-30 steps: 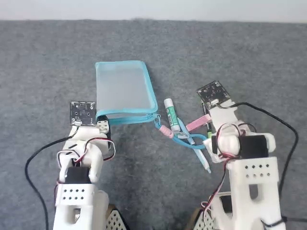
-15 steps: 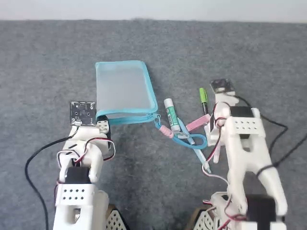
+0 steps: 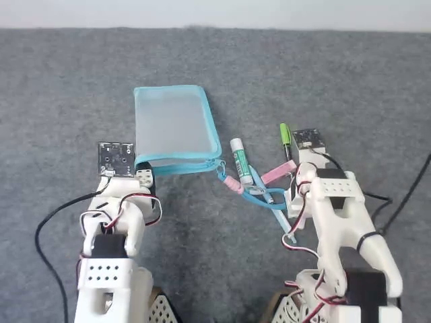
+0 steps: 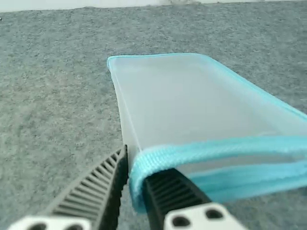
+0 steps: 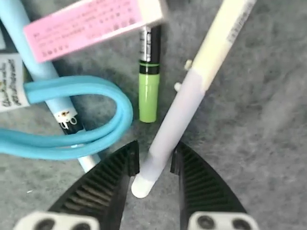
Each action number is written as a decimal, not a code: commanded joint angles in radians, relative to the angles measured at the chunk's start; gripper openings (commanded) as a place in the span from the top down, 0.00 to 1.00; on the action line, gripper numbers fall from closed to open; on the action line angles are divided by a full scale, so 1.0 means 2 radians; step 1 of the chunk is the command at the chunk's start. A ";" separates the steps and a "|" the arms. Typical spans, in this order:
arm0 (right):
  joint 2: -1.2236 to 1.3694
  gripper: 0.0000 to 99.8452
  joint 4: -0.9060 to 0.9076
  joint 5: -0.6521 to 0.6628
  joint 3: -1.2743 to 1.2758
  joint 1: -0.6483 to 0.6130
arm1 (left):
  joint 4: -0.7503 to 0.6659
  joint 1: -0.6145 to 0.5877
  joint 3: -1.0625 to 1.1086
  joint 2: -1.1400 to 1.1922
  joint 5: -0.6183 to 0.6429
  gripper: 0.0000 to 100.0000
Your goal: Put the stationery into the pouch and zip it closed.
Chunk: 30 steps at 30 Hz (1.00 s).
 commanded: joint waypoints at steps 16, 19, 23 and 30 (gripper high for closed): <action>-0.045 0.99 0.047 0.024 -0.022 0.059 | -0.016 0.003 -0.008 -0.001 0.005 0.99; -0.110 0.99 0.095 0.061 -0.049 0.092 | -0.016 0.004 -0.008 -0.001 0.005 0.99; -0.214 0.99 0.169 0.076 -0.093 0.096 | -0.016 0.004 -0.008 -0.001 0.005 0.99; -0.300 0.99 0.324 0.115 -0.209 -0.059 | -0.016 0.004 -0.008 -0.001 0.005 0.99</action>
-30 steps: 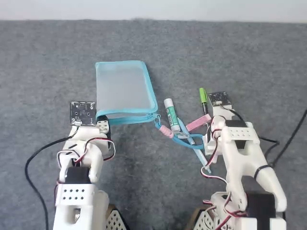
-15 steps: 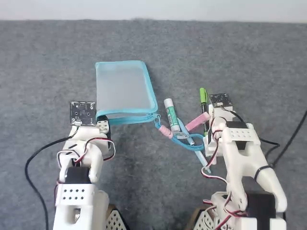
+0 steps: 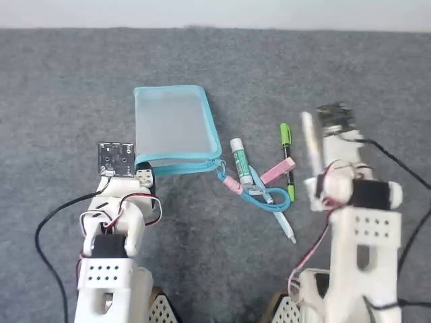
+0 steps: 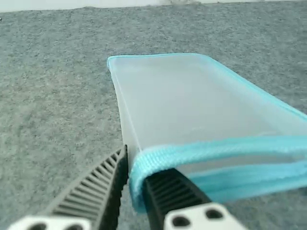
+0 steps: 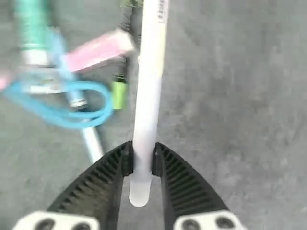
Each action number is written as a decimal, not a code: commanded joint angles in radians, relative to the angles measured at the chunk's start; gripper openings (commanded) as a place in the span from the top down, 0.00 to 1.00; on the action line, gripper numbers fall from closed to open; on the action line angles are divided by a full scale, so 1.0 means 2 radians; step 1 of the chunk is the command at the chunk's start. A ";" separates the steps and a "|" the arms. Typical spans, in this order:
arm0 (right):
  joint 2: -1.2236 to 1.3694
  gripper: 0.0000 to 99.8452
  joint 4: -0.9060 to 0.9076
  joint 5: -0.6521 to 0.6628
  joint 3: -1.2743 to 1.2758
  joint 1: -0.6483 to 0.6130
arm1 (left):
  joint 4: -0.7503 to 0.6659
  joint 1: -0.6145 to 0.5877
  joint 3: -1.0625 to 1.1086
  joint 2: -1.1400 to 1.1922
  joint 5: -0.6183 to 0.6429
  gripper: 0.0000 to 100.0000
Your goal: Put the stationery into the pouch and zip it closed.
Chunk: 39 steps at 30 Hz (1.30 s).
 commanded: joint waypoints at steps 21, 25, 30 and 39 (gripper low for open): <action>-0.031 0.99 0.098 -0.008 -0.068 -0.379 | -0.016 0.015 -0.009 -0.001 0.002 0.99; -0.010 0.99 0.092 -0.008 -0.071 -0.379 | -0.016 0.038 -0.007 -0.001 -0.021 0.99; 0.044 0.99 0.053 -0.008 -0.079 -0.327 | -0.015 0.040 -0.007 -0.001 -0.021 0.99; 0.171 0.99 0.049 -0.034 -0.177 -0.284 | -0.015 0.041 -0.007 -0.001 -0.022 0.99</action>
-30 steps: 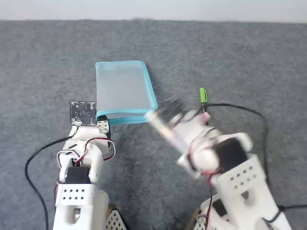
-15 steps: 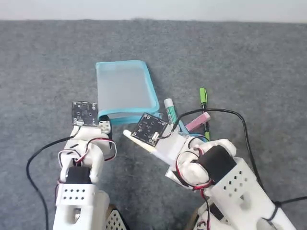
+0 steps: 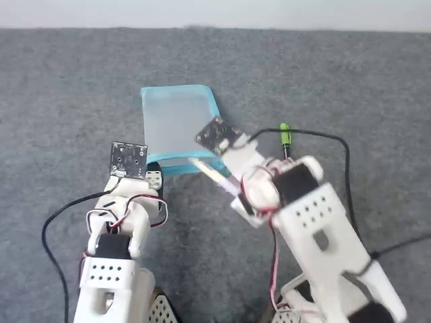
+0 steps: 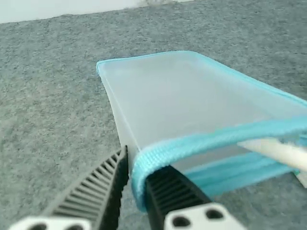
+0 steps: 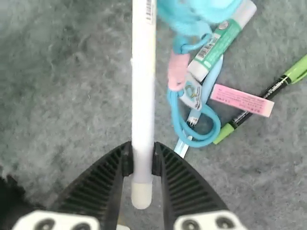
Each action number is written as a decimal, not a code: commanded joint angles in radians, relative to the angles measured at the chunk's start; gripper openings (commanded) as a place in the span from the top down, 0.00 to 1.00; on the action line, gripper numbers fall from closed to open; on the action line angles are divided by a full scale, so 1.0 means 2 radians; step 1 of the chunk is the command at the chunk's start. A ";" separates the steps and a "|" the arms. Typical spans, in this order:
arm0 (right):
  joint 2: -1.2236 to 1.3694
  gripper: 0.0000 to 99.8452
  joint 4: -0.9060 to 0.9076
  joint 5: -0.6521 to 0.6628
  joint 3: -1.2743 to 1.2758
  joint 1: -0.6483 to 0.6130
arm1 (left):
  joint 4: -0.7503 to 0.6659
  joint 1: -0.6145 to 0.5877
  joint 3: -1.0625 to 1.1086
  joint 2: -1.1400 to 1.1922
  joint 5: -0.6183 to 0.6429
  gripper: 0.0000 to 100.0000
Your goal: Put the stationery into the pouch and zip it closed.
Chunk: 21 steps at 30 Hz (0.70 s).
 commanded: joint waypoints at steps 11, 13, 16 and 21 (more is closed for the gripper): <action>0.211 0.99 -0.006 -0.085 -0.211 0.012 | -0.014 0.065 0.000 -0.001 -0.038 0.99; 0.245 0.99 0.002 -0.099 -0.248 0.013 | -0.014 0.077 0.000 -0.001 -0.038 0.99; 0.295 0.99 0.010 -0.137 -0.308 0.013 | -0.014 0.089 0.000 -0.001 -0.041 0.99; 0.353 0.99 0.029 -0.166 -0.385 0.011 | -0.014 0.090 0.001 -0.001 -0.041 0.99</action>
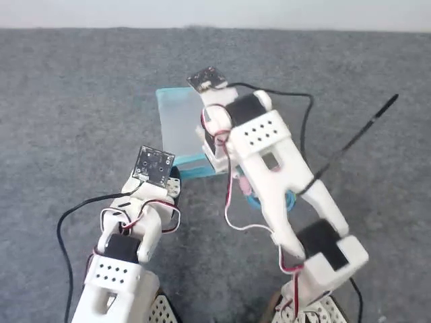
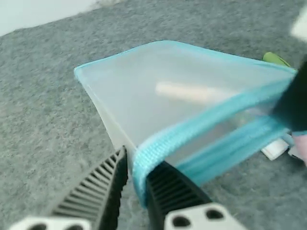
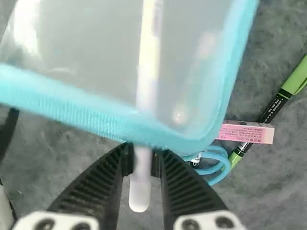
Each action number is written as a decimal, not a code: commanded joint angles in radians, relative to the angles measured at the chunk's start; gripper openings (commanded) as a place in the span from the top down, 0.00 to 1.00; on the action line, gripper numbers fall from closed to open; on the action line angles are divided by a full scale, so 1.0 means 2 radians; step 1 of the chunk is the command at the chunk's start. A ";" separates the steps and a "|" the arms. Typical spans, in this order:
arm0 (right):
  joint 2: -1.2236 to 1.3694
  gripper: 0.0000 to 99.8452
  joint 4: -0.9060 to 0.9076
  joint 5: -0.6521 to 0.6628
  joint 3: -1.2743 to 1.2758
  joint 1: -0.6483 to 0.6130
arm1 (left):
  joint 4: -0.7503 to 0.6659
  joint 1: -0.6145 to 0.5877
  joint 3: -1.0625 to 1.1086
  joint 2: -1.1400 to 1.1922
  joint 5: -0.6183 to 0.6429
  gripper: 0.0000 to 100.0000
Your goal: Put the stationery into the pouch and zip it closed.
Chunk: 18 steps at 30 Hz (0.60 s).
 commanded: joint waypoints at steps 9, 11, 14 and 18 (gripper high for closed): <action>0.017 0.86 0.030 0.014 -0.088 0.001 | -0.015 0.012 -0.008 -0.001 -0.008 0.99; 0.017 0.78 0.040 0.036 -0.088 0.001 | -0.015 0.009 -0.008 -0.001 -0.008 0.99; 0.016 0.68 0.053 0.061 -0.089 0.001 | -0.015 0.008 -0.008 -0.001 -0.008 0.99; -0.013 0.68 0.056 0.063 -0.088 0.002 | -0.015 0.008 -0.008 -0.001 -0.008 0.99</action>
